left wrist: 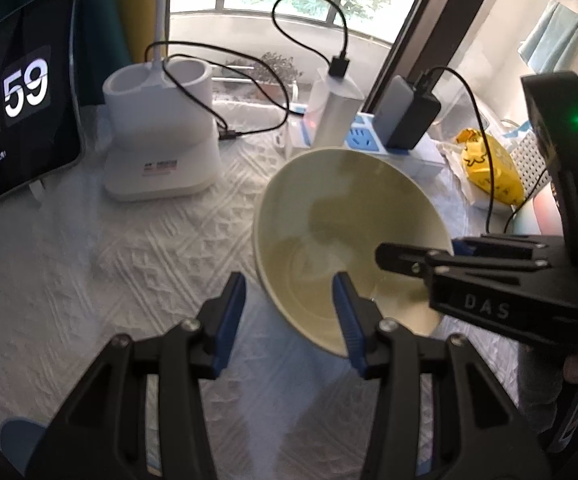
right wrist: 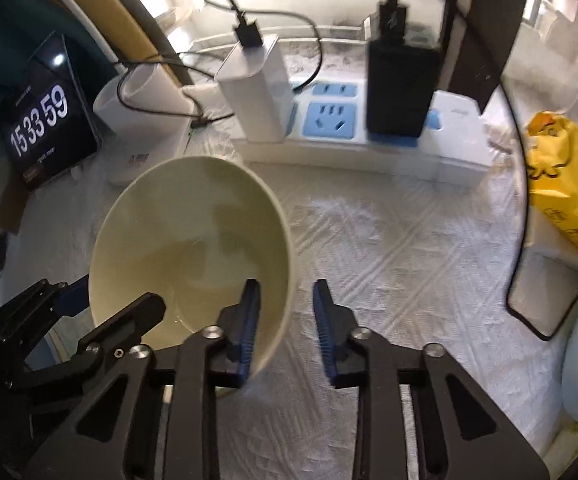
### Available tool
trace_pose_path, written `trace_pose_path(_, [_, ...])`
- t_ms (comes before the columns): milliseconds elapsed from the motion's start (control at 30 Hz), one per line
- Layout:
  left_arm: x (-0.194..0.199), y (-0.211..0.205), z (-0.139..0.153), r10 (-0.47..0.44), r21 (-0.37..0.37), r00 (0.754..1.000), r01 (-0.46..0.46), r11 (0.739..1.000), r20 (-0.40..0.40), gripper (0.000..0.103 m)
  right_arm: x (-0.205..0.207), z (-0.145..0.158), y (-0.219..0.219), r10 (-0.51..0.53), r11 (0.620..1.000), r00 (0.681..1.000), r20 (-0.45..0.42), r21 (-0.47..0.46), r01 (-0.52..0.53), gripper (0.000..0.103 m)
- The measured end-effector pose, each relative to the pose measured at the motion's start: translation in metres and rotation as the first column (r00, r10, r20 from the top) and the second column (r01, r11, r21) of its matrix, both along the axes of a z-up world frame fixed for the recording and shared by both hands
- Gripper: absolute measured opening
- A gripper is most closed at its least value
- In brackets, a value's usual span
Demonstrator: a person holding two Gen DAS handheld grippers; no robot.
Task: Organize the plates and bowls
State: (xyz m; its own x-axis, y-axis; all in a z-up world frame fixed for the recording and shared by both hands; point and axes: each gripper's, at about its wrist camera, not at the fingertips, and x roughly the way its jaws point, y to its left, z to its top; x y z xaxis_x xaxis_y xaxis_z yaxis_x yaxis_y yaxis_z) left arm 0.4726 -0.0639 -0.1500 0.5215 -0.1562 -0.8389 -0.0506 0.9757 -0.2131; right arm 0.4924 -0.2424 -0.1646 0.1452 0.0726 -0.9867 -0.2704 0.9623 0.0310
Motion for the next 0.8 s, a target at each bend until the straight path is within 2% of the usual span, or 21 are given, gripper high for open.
trace_pose_path(33, [0.0,0.0,-0.001,0.001,-0.004,1.0,-0.001,1.0,0.001,0.046,0.0,-0.001,0.002,0.01,1.0,1.0,-0.004,0.0,-0.01,0.02])
trace_pose_path(100, [0.001,0.0,-0.002,-0.006,-0.024,1.0,0.006,1.0,0.0,0.041,0.0,-0.002,0.007,0.026,0.999,1.0,0.002,-0.019,-0.026,0.019])
trace_pose_path(500, [-0.003,0.0,0.0,0.013,-0.004,1.0,-0.013,1.0,0.004,0.029,-0.004,0.002,0.023,0.049,0.997,0.998,0.047,-0.065,-0.046,0.016])
trace_pose_path(800, [-0.012,-0.002,0.012,0.003,-0.001,0.999,-0.003,1.0,0.04,0.027,-0.015,0.015,0.019,0.053,0.995,0.994,0.091,-0.088,-0.045,0.014])
